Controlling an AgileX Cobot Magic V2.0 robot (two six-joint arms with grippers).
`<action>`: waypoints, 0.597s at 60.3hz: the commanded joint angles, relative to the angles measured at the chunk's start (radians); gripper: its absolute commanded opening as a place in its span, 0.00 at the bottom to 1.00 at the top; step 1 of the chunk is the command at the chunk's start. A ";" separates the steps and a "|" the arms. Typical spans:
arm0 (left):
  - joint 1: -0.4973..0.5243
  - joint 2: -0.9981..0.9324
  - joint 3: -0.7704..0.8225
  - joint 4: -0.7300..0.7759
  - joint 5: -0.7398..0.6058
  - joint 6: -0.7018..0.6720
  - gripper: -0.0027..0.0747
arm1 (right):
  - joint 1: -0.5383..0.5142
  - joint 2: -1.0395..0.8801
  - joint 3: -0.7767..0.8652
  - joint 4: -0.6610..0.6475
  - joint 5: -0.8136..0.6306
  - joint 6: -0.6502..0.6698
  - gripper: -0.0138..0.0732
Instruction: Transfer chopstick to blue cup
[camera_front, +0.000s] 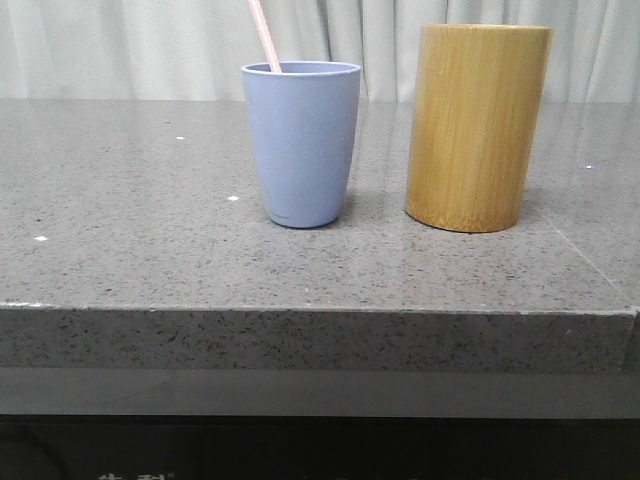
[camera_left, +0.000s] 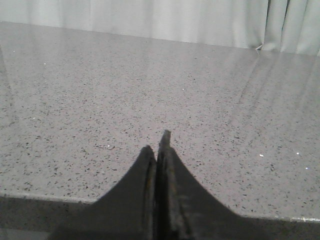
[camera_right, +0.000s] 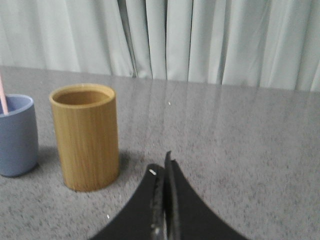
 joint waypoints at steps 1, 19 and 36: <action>0.003 -0.025 0.007 -0.010 -0.087 -0.007 0.01 | -0.024 -0.010 0.049 -0.013 -0.133 0.026 0.03; 0.003 -0.025 0.007 -0.010 -0.087 -0.007 0.01 | -0.072 -0.069 0.286 -0.047 -0.246 0.082 0.03; 0.003 -0.025 0.007 -0.010 -0.087 -0.007 0.01 | -0.072 -0.069 0.291 -0.050 -0.220 0.082 0.03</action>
